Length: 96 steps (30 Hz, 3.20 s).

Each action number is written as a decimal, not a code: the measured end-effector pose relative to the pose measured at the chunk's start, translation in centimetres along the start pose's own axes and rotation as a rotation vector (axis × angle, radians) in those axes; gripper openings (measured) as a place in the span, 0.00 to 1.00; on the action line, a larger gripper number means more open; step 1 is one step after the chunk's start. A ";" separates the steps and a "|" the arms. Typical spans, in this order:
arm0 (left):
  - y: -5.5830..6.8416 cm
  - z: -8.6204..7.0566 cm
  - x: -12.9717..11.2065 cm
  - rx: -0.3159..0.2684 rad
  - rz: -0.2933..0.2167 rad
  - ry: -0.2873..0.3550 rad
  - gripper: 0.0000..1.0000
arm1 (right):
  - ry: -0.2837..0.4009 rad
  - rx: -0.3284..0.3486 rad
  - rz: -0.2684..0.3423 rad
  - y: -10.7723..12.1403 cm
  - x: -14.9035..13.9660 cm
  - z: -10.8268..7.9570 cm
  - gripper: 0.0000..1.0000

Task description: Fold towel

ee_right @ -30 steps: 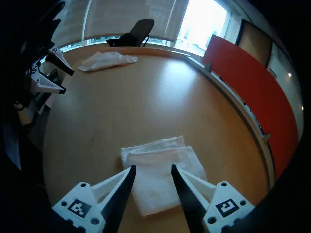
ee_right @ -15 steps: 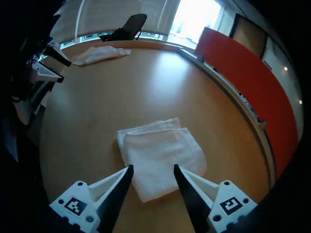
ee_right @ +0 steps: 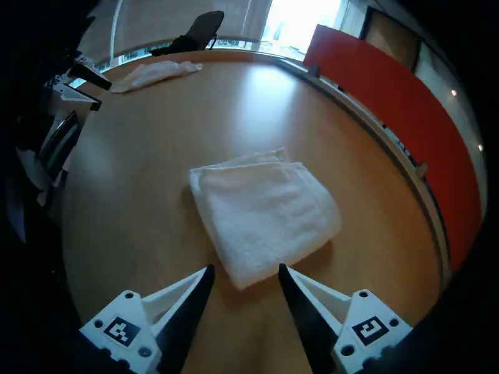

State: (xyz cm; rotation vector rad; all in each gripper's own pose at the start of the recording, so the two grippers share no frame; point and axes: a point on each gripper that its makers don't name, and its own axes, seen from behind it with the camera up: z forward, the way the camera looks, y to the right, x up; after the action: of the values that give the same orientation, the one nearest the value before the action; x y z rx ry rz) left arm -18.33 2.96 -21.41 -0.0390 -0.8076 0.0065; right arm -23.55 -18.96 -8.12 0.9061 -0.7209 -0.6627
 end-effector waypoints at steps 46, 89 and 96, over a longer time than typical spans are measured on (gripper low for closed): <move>0.3 0.1 0.1 -0.011 0.023 0.007 0.96 | 0.007 -0.021 0.109 0.2 -1.1 -0.1 0.04; 2.1 -0.2 7.1 -0.081 0.056 0.161 0.96 | 0.204 -0.247 0.136 13.3 10.4 -14.1 0.02; 2.1 -0.3 6.8 -0.081 0.058 0.155 0.96 | 0.195 -0.260 0.155 13.8 9.0 -14.3 0.02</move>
State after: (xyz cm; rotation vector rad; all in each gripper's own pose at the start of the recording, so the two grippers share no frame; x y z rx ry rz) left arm -13.36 5.24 -16.77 -0.1379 -0.6512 0.0251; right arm -4.24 -13.02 0.23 0.6571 -0.5110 -0.5087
